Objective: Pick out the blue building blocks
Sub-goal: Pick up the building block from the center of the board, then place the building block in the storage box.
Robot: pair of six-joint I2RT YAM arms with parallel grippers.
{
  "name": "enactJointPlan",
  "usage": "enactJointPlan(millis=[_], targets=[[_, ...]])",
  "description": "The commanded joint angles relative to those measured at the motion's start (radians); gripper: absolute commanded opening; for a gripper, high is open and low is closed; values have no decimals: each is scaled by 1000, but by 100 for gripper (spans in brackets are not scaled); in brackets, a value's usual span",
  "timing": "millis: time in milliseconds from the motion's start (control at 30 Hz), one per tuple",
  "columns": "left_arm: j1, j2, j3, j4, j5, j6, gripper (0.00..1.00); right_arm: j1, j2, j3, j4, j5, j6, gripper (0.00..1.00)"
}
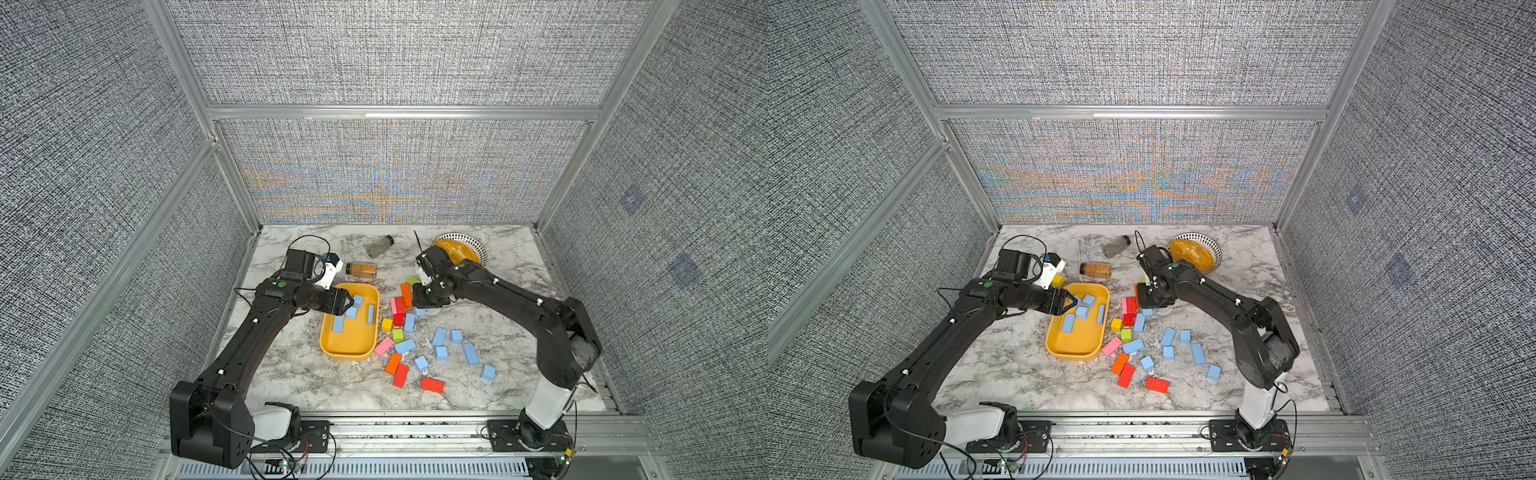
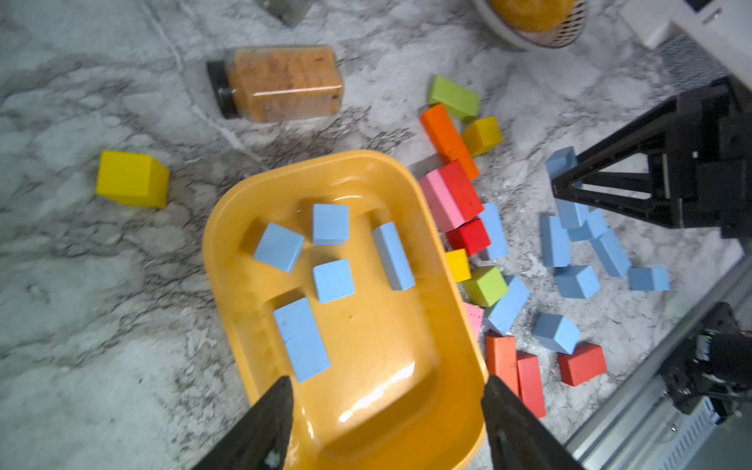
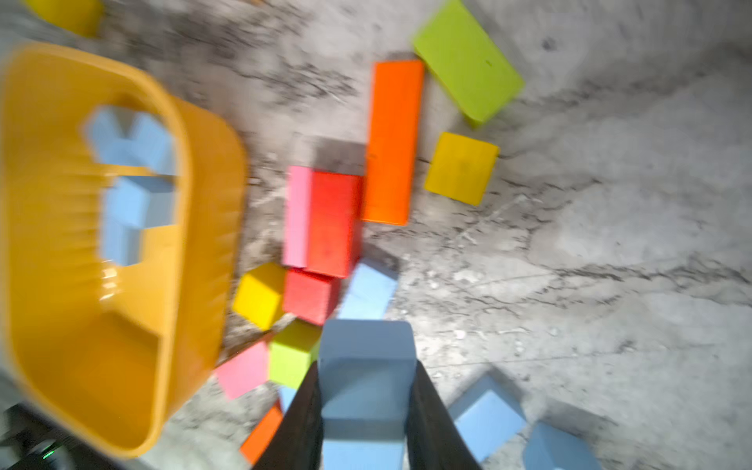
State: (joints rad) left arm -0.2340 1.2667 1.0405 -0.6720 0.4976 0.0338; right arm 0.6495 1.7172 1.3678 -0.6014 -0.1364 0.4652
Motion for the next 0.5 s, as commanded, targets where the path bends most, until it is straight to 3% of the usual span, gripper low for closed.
enactJointPlan(millis=[0, 133, 267, 400, 467], targets=[[-4, -28, -23, 167, 224, 1, 74, 6, -108, -63, 256, -143, 8, 19], [-33, -38, -24, 293, 256, -122, 73, 7, -204, -168, 496, -229, 143, 18], [-62, -37, -45, 416, 370, -216, 72, 30, -237, -257, 758, -339, 233, 17], [-87, -58, -83, 521, 408, -302, 55, 32, -235, -268, 828, -361, 281, 17], [-101, -68, -86, 506, 375, -290, 54, 35, -230, -255, 824, -345, 314, 17]])
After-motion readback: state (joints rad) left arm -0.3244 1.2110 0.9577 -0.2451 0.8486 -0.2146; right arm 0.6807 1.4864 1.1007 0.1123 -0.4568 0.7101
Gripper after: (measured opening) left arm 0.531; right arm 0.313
